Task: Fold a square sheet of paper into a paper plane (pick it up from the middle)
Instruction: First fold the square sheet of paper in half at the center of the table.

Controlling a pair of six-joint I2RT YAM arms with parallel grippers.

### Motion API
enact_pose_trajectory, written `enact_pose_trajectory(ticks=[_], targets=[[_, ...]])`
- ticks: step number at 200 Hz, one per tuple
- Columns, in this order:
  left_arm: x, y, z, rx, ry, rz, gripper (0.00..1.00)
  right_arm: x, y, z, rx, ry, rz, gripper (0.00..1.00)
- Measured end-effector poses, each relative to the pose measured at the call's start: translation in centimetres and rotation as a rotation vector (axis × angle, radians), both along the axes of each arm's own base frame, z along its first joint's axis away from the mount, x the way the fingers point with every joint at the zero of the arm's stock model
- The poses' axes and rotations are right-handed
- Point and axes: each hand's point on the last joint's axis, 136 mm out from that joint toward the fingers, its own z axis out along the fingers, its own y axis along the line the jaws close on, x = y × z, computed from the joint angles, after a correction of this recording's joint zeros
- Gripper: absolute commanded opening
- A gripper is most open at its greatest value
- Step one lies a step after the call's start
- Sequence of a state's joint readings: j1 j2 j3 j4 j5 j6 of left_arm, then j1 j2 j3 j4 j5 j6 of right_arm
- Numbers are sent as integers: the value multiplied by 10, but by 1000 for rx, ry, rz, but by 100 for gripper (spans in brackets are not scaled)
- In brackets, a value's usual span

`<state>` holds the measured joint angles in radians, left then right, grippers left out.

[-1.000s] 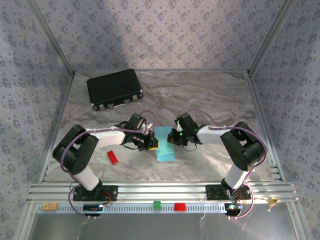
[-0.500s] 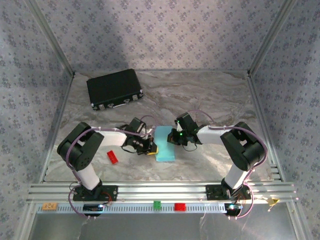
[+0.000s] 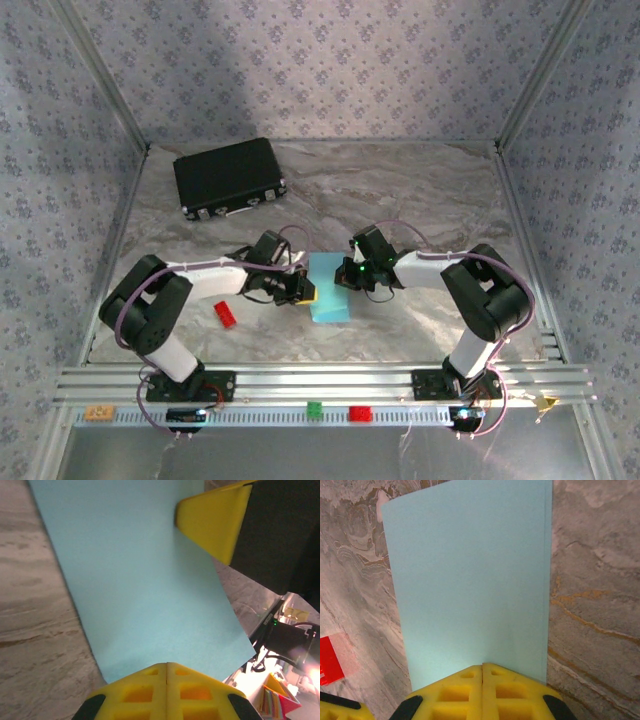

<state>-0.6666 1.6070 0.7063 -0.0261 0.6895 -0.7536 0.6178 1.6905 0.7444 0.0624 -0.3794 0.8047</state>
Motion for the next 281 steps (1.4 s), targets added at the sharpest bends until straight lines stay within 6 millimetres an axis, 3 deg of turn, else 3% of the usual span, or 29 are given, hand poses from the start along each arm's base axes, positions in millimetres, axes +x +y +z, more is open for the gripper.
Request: enact_pose_trajectory(ticks=[53, 126, 173, 216, 281], targets=[[-17, 9, -31, 38, 87, -13, 0, 0, 0, 0, -1, 0, 0, 0], [-18, 9, -30, 52, 38, -38, 0, 0, -1, 0, -1, 0, -1, 0], [-22, 4, -9, 27, 2, -55, 0, 0, -2, 0, -7, 1, -4, 0], [-22, 0, -5, 2, 1, -59, 0, 0, -3, 0, -7, 1, -6, 0], [-26, -5, -18, -10, 44, -77, 0, -1, -3, 0, -7, 0, -6, 0]])
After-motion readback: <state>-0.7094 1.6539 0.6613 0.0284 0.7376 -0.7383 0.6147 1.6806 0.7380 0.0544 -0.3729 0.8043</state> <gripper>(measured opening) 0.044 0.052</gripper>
